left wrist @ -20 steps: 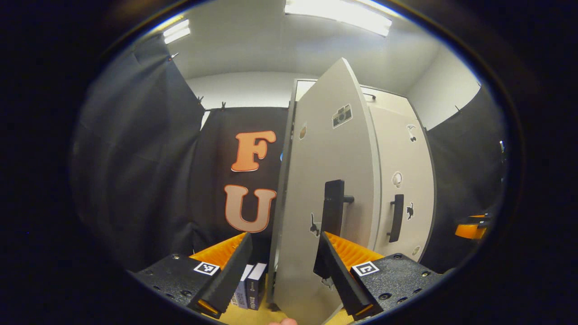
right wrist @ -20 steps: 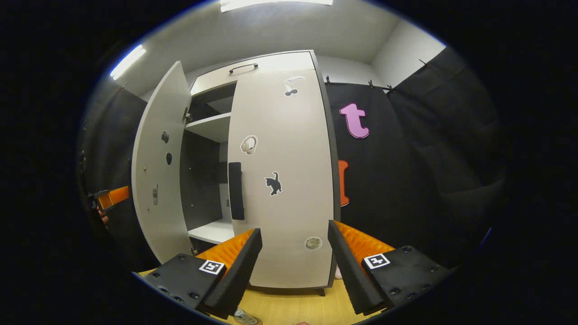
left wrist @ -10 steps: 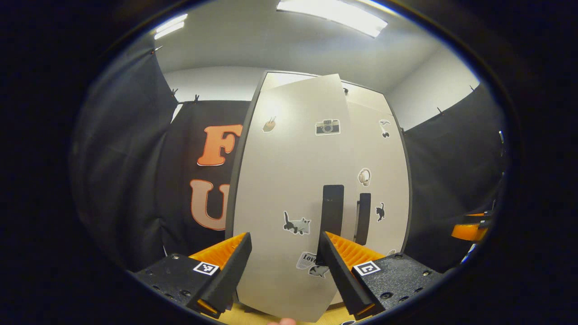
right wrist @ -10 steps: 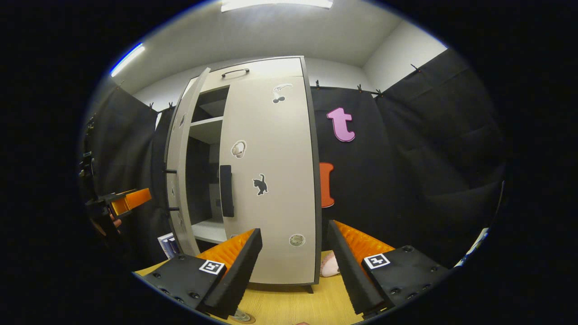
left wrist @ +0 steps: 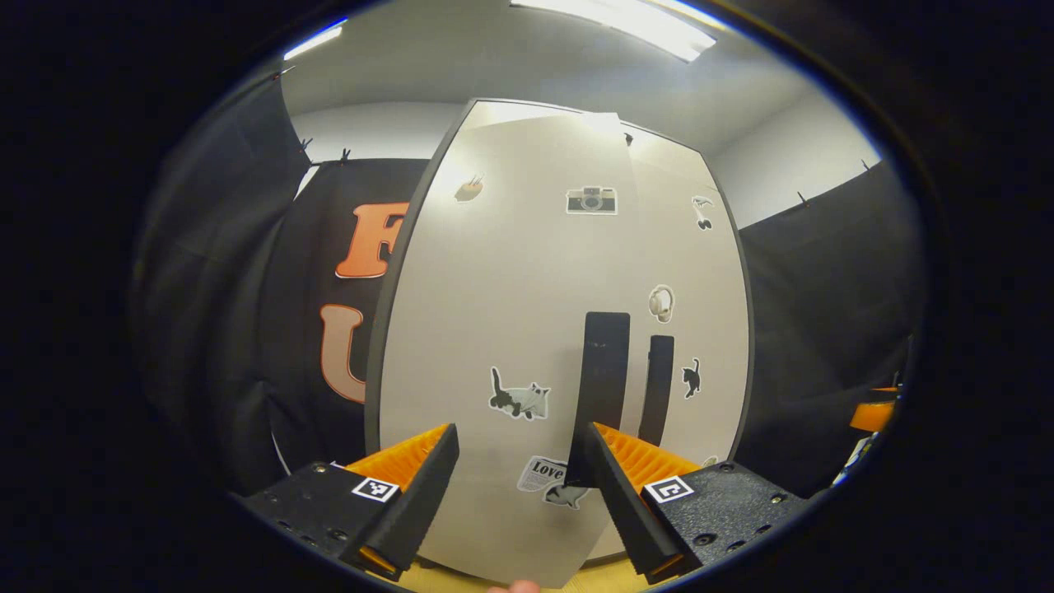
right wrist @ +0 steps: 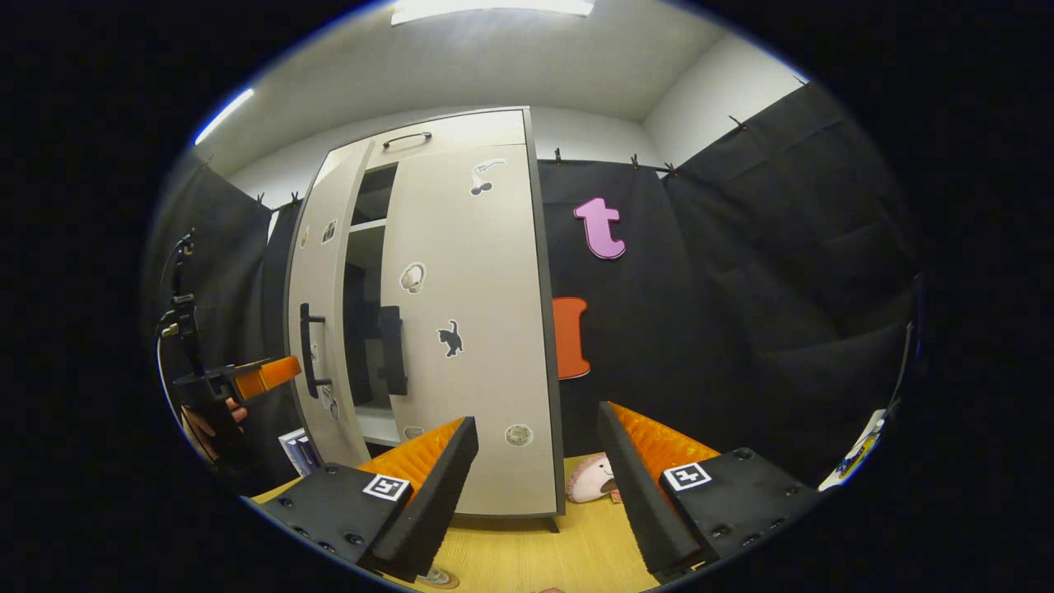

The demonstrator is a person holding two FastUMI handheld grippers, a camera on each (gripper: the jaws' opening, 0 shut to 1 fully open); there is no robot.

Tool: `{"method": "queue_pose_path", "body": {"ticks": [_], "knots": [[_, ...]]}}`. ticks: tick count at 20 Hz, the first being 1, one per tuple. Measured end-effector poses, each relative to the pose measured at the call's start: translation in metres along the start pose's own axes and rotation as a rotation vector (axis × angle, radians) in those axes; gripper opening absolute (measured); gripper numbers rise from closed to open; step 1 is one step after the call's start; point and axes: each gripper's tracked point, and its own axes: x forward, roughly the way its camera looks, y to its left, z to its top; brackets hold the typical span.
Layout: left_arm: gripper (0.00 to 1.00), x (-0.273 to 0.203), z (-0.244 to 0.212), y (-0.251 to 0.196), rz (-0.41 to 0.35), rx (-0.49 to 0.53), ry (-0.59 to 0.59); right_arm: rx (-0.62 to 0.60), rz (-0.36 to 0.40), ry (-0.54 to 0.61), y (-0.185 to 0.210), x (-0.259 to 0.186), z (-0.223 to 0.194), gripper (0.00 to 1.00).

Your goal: Grasp the bottle in the cabinet with the left hand and place it on the coaster, then close the right door with the right hand and the left door with the left hand.

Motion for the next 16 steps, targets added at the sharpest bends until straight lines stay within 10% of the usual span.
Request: {"method": "queue_pose_path", "body": {"ticks": [16], "knots": [[0.98, 0.062, -0.022, -0.018, 0.023, 0.032, 0.007, -0.005, -0.101, 0.006, -0.048, -0.008, 0.001, 0.98]]}}
